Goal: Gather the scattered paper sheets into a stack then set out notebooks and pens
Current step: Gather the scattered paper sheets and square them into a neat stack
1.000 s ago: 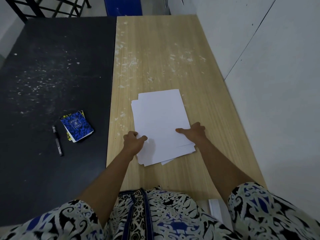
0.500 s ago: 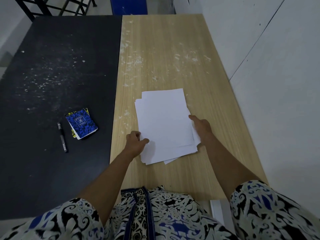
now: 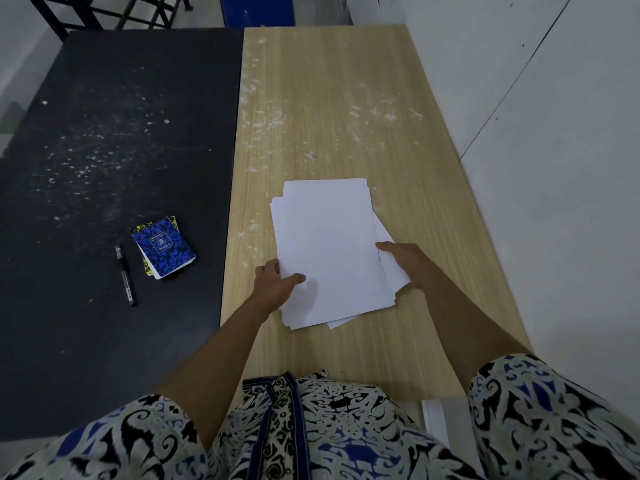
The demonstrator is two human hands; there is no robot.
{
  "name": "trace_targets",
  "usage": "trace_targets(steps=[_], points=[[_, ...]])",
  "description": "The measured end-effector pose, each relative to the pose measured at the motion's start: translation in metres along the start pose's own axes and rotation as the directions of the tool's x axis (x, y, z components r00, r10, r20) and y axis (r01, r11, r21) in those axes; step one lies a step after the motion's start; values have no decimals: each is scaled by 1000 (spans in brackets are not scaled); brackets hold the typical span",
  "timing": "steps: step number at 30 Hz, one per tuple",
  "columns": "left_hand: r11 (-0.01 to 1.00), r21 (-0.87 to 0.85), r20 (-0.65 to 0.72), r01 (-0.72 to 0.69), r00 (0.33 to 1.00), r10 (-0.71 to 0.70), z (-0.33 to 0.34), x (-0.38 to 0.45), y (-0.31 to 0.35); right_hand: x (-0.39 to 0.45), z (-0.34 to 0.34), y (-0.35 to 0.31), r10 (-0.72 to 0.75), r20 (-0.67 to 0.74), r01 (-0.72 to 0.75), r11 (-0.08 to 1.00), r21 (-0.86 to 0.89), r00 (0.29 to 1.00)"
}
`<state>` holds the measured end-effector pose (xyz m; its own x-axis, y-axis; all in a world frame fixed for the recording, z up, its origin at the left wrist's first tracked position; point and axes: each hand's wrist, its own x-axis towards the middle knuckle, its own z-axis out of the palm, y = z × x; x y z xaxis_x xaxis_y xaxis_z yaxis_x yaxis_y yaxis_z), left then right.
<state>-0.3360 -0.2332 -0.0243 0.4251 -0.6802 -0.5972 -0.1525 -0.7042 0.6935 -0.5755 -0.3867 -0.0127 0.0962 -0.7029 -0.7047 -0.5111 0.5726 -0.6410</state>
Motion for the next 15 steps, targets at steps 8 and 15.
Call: trace_targets(steps=[8, 15], points=[[981, -194, 94, 25, 996, -6, -11, 1, -2, -9, 20, 19, -66, 189, 44, 992, 121, 980], [949, -314, -42, 29, 998, -45, -20, 7, -2, -26, 11, 24, -136, 294, 56, 962, 267, 946]])
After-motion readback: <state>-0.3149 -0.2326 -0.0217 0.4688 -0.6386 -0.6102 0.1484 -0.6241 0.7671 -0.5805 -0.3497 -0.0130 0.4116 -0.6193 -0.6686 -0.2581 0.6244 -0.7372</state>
